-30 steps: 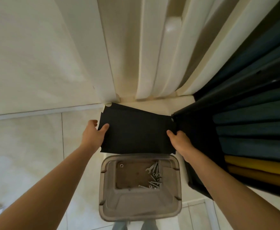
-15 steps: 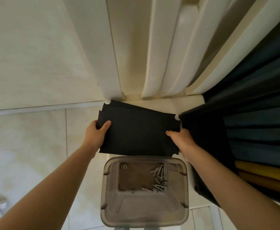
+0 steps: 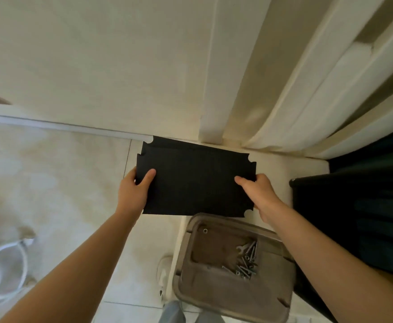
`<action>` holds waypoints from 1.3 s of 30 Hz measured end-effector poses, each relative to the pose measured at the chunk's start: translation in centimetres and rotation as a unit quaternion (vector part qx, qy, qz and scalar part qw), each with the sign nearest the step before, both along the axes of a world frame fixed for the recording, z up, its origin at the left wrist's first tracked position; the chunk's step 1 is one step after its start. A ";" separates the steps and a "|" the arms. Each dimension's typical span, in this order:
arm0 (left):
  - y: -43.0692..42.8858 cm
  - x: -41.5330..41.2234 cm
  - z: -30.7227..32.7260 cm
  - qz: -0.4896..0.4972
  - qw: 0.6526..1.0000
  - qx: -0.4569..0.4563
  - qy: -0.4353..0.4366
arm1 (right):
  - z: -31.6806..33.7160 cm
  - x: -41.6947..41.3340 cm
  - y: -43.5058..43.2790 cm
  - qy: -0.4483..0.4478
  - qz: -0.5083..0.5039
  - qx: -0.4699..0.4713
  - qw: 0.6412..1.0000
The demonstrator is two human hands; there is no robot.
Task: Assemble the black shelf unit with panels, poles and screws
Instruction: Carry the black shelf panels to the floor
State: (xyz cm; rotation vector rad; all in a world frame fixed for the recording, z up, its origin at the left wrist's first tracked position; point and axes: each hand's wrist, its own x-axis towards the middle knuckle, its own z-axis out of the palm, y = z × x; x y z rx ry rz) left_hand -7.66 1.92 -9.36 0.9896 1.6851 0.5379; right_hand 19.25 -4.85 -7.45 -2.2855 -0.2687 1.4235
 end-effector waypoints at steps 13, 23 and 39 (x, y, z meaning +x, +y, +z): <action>-3.9 -13.0 5.3 0.205 0.977 0.056 -0.023 | 5.6 -12.3 6.2 -0.002 0.128 0.107 0.986; -9.5 -25.5 15.2 0.348 0.935 0.031 -0.059 | 16.4 -26.4 6.0 -0.028 0.258 0.185 0.948; -22.8 -44.8 31.0 0.524 0.851 0.039 0.005 | 29.5 -50.5 0.6 0.018 0.389 0.210 0.897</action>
